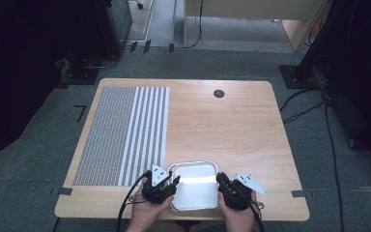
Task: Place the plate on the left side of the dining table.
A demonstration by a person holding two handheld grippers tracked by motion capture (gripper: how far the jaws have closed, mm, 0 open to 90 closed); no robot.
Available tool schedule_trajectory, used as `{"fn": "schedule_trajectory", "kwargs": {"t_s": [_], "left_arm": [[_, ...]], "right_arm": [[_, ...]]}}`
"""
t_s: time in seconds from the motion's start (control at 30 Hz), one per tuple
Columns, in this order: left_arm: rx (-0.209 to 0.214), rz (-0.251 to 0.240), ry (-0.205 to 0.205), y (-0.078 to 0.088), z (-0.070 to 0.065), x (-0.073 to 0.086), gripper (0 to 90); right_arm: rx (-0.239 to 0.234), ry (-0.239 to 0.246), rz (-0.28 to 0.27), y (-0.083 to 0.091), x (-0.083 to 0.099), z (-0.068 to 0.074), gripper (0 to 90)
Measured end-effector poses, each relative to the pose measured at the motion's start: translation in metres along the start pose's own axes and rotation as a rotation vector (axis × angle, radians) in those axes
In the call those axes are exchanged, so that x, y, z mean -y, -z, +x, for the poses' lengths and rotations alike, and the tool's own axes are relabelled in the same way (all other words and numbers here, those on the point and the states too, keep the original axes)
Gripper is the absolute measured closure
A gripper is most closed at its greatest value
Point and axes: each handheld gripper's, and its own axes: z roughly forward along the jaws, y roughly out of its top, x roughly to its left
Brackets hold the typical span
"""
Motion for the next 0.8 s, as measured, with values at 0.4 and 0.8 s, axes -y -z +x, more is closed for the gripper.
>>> {"fn": "schedule_trajectory", "kwargs": {"t_s": [0.4,0.8], "left_arm": [[0.009,0.005,0.003,0.0,-0.002,0.0,61.6],[0.057,0.004,0.004,0.007,-0.008,-0.002,59.6]], "right_arm": [[0.031,0.001,0.097,-0.017,-0.01,0.003,88.2],[0.064,-0.2,0.012,-0.011,-0.005,-0.008,89.8]]}}
